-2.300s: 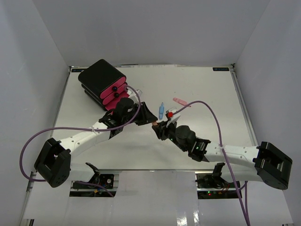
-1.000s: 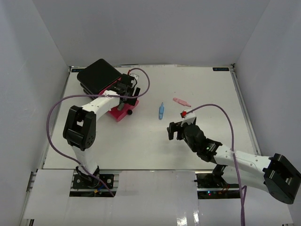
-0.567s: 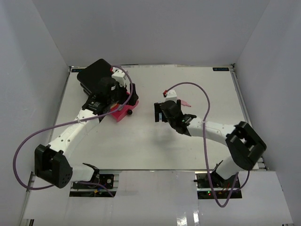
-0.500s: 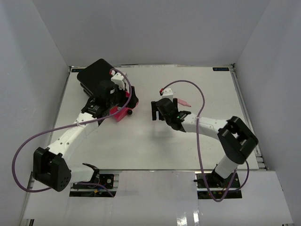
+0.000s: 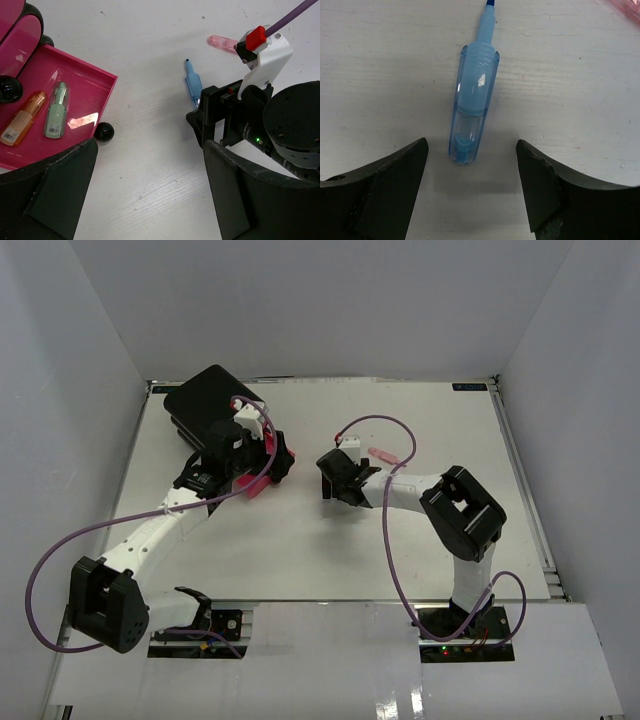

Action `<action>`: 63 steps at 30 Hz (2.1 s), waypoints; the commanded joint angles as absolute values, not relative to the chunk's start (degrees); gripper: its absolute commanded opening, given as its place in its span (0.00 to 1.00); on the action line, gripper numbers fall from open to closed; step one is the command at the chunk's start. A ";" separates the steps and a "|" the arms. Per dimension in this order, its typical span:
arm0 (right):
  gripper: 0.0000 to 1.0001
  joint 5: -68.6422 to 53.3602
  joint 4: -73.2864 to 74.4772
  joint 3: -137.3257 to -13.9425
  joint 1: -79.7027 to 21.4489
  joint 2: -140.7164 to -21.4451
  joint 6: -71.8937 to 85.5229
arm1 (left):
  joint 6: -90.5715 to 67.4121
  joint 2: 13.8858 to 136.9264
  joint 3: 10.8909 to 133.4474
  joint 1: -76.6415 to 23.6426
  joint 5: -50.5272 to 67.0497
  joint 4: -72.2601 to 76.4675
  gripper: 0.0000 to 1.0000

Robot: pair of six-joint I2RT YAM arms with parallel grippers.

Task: Sort the stationery into containers
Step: Pick up the pen from the center of the board.

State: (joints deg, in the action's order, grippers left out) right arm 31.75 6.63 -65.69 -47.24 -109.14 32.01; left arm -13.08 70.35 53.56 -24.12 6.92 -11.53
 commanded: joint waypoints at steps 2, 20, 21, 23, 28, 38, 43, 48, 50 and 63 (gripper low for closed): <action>0.76 32.96 9.05 -66.36 -47.02 -109.60 35.24 | -13.71 68.56 54.41 -23.91 8.00 -10.55 0.98; 0.34 32.78 7.82 -58.98 -47.02 -105.91 35.16 | -13.71 69.61 54.14 -23.91 8.52 -10.46 0.98; 0.31 32.70 7.74 -58.37 -47.02 -105.39 34.81 | -13.80 69.61 54.14 -23.91 8.61 -10.46 0.98; 0.26 32.52 6.51 -57.05 -46.93 -103.72 33.93 | -13.80 69.61 54.14 -23.91 8.96 -10.55 0.98; 0.22 30.77 5.27 -52.48 -46.93 -98.19 29.37 | -14.06 70.40 54.14 -23.91 9.93 -10.46 0.98; 0.23 24.09 10.01 -49.74 -47.37 -84.12 21.72 | -14.94 71.54 54.23 -23.91 11.95 -10.46 0.98; 0.23 21.45 15.73 -50.63 -47.64 -78.67 19.78 | -15.64 71.63 54.32 -23.91 13.26 -10.46 0.98; 0.23 14.78 11.78 -48.25 -47.81 -72.09 17.67 | -18.44 71.37 53.70 -23.91 17.13 -9.23 0.98; 0.23 12.84 11.16 -48.43 -47.81 -70.67 17.05 | -20.38 71.45 52.92 -23.91 20.19 -8.97 0.98; 0.23 8.53 12.92 -52.73 -47.90 -64.87 14.24 | -43.59 71.54 40.87 -24.34 32.60 2.46 0.93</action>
State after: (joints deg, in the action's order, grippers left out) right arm 10.92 13.69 -49.25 -47.66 -66.74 15.84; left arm -37.45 72.38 40.84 -24.12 27.97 -3.14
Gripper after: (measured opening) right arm 0.307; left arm 0.939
